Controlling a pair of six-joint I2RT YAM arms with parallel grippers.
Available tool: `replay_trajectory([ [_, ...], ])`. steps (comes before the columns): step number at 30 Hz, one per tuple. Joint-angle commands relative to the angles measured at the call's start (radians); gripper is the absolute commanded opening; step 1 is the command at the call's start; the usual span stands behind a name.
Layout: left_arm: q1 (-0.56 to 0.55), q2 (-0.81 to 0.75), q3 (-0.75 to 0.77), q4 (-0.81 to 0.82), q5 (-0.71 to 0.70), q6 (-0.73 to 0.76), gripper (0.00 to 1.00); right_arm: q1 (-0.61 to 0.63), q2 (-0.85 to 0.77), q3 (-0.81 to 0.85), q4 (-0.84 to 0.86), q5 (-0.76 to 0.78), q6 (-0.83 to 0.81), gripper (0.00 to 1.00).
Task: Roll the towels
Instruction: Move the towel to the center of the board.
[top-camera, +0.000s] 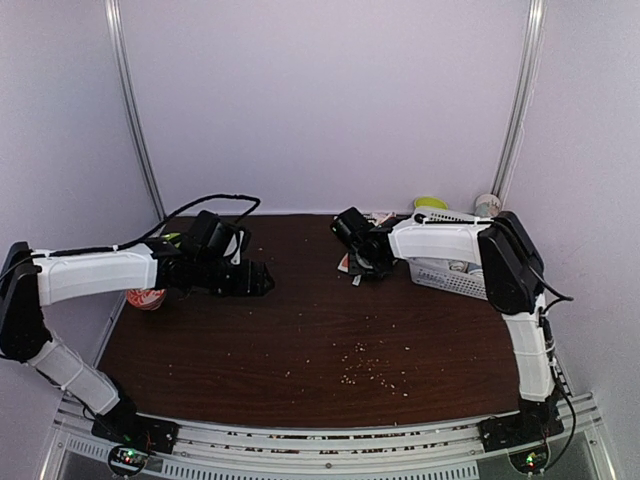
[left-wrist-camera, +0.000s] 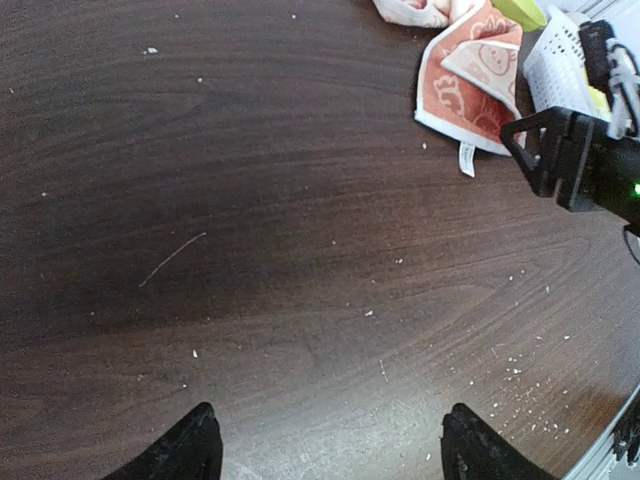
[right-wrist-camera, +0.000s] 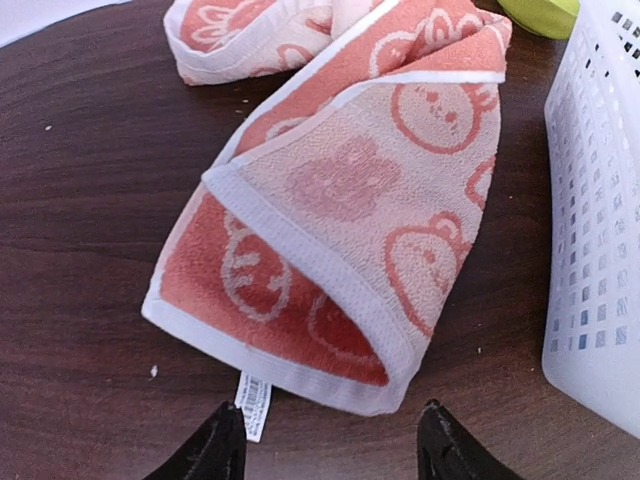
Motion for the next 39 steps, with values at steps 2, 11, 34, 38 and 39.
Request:
replay_trajectory([
  [2, 0.004, -0.104, -0.044, 0.023, -0.027, 0.017, 0.77, -0.001, 0.088, 0.136, -0.175, 0.157, 0.034, 0.59],
  [11, 0.003, -0.163, -0.108, 0.045, -0.035, 0.025, 0.77, -0.049, 0.185, 0.306, -0.315, 0.081, 0.073, 0.48],
  [34, 0.003, -0.162, -0.13, 0.098, -0.017, 0.006, 0.77, -0.112, 0.269, 0.454, -0.439, -0.136, 0.062, 0.01],
  [38, 0.003, -0.182, -0.128, 0.083, -0.031, 0.004, 0.77, -0.055, 0.185, 0.438, -0.361, -0.144, 0.003, 0.0],
  [39, 0.003, -0.193, -0.128, 0.075, -0.039, 0.003, 0.77, -0.032, 0.156, 0.435, -0.34, -0.152, -0.013, 0.0],
])
